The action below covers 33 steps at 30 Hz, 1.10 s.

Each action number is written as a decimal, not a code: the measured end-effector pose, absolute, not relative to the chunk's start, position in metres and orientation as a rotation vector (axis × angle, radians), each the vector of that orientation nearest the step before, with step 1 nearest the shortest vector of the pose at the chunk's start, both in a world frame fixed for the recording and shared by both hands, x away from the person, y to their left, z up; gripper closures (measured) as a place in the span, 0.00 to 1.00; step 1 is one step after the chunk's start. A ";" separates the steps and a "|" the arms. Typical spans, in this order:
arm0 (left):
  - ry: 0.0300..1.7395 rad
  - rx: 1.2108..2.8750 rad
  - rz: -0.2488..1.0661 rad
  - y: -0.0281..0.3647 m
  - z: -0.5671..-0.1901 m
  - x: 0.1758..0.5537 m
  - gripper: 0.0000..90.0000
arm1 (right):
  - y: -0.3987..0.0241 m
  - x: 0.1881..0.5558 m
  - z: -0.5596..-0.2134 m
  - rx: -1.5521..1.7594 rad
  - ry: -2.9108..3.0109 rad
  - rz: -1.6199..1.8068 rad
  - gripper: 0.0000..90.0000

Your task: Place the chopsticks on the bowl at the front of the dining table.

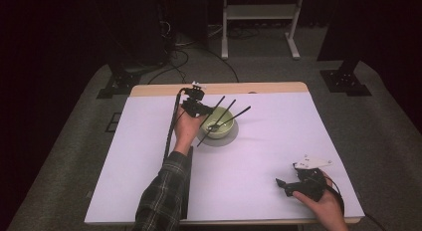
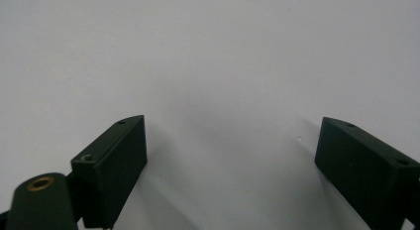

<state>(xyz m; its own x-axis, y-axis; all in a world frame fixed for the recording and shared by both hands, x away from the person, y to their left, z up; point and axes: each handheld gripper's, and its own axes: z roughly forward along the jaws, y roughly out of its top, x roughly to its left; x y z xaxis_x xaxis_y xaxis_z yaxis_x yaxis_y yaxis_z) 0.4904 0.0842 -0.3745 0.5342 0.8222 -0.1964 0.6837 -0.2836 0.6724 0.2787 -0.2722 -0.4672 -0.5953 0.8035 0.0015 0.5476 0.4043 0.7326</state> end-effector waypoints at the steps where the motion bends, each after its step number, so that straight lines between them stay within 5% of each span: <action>1: 1.216 2.045 0.243 0.084 -0.374 0.490 0.88 | -0.272 0.279 -0.467 1.167 2.314 1.010 0.13; 8: 1.201 2.045 0.250 0.086 -0.366 0.489 0.78 | -0.272 0.279 -0.467 1.166 2.314 1.009 0.13; 26: 1.201 2.100 0.365 0.067 -0.357 0.496 0.05 | -0.272 0.279 -0.467 1.167 2.313 1.010 0.13; 33: 1.199 2.115 0.376 0.064 -0.359 0.504 0.00 | -0.272 0.279 -0.467 1.169 2.314 1.010 0.13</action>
